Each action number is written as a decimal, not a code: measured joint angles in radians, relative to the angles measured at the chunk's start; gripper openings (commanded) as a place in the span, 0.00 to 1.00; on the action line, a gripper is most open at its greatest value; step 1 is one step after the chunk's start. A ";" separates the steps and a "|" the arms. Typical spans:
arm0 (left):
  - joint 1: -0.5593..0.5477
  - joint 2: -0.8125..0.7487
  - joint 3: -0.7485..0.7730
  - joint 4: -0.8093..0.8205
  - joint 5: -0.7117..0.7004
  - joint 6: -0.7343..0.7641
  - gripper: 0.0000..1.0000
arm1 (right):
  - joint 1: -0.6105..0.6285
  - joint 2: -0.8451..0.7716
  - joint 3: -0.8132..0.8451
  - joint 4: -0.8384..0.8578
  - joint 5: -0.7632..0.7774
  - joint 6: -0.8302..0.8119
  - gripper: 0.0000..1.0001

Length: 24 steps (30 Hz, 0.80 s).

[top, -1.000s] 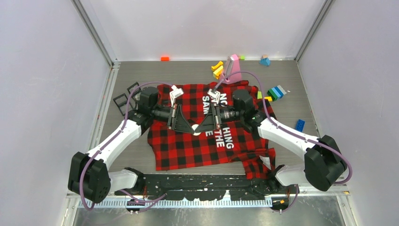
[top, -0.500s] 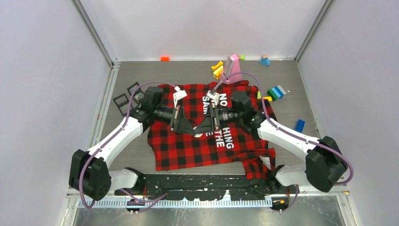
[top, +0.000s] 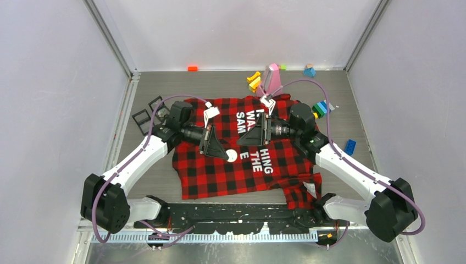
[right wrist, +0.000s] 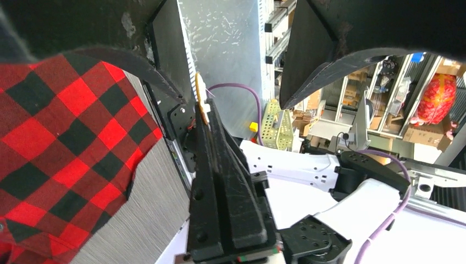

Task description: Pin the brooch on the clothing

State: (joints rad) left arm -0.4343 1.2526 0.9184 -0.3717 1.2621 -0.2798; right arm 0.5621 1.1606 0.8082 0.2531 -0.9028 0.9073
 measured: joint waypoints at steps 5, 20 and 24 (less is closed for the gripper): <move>0.000 -0.005 0.000 0.002 -0.055 -0.004 0.00 | -0.024 -0.004 -0.021 -0.084 0.051 -0.041 0.64; -0.018 -0.092 -0.158 0.127 -0.539 -0.182 0.00 | 0.021 0.093 0.089 -0.761 0.925 -0.262 0.59; -0.018 -0.103 -0.237 0.198 -0.640 -0.269 0.00 | 0.098 0.126 0.041 -0.784 1.050 -0.248 0.59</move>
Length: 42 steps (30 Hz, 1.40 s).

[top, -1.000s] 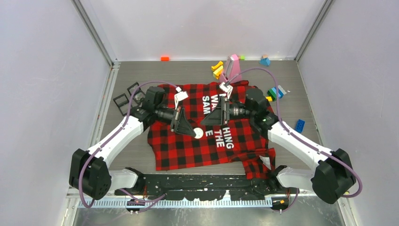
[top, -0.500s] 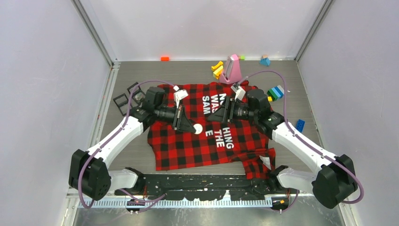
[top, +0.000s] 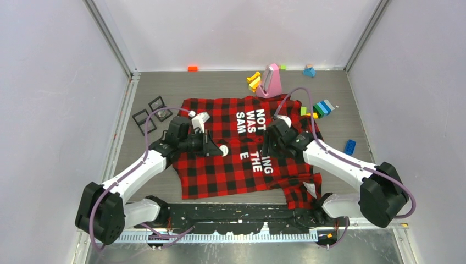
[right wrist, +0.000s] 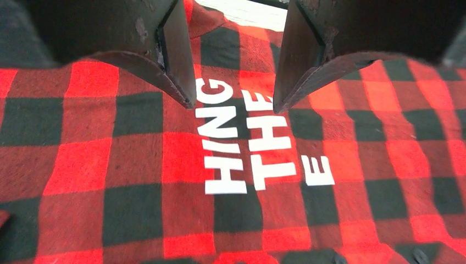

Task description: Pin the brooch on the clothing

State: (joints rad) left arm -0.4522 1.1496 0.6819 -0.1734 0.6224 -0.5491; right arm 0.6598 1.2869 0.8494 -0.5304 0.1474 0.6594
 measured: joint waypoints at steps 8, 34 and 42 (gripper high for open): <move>0.071 -0.035 -0.004 -0.051 -0.111 -0.042 0.00 | 0.189 0.066 -0.107 0.151 0.044 0.043 0.60; 0.441 -0.136 0.273 -0.386 -0.212 0.248 0.00 | 0.573 0.580 0.092 0.790 0.166 -0.340 0.59; 0.441 -0.148 0.273 -0.405 -0.243 0.266 0.00 | 0.594 0.639 0.161 0.803 0.147 -0.348 0.59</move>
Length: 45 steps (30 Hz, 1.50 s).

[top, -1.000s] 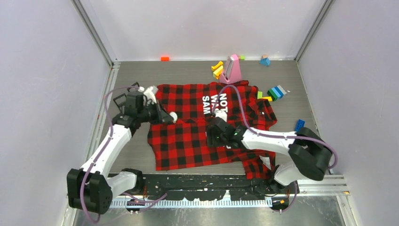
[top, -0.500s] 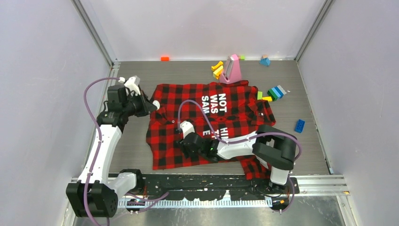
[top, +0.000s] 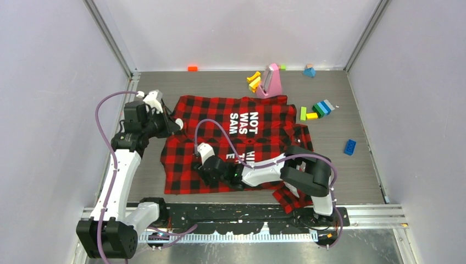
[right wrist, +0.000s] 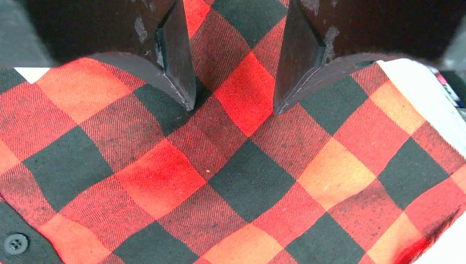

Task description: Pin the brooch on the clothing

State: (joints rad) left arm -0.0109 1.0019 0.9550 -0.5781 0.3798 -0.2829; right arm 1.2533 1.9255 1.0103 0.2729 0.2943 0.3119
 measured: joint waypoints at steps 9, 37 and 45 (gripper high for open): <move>0.000 -0.001 0.000 -0.009 -0.032 0.004 0.00 | 0.016 0.080 0.108 0.011 -0.073 0.000 0.58; -0.107 0.013 -0.003 -0.026 -0.045 0.010 0.00 | -0.057 -0.537 -0.103 -0.904 0.150 0.467 0.30; -0.162 0.038 -0.003 -0.027 -0.039 0.010 0.00 | 0.041 -0.742 -0.291 -1.048 0.085 0.769 0.23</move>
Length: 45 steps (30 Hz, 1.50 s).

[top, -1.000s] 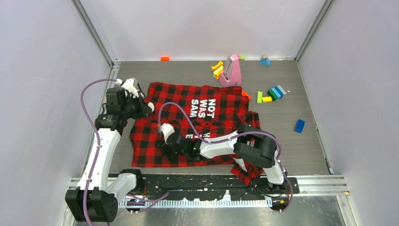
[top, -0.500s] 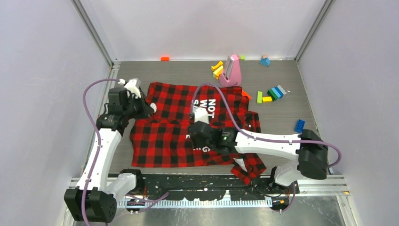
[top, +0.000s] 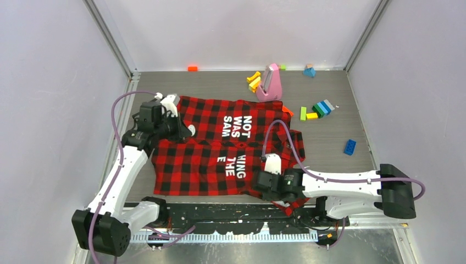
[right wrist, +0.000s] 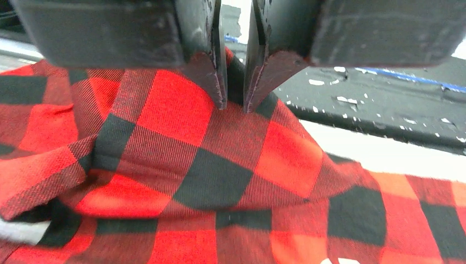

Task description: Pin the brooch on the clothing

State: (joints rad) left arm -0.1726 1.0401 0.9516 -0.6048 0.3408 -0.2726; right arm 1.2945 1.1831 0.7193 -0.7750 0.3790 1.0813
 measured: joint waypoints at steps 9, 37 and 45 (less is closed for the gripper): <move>-0.177 0.023 -0.002 -0.002 -0.008 -0.027 0.00 | 0.089 -0.011 -0.138 0.023 -0.048 0.209 0.25; -0.518 0.100 -0.160 0.282 -0.062 -0.330 0.00 | -0.472 0.280 0.106 0.304 -0.001 -0.329 0.57; -0.540 0.101 -0.211 0.316 -0.068 -0.359 0.00 | -0.525 0.443 0.153 0.428 0.001 -0.407 0.57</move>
State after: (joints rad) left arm -0.7124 1.1408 0.7403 -0.2886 0.2729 -0.6315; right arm 0.7700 1.6264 0.8719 -0.3473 0.3798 0.6743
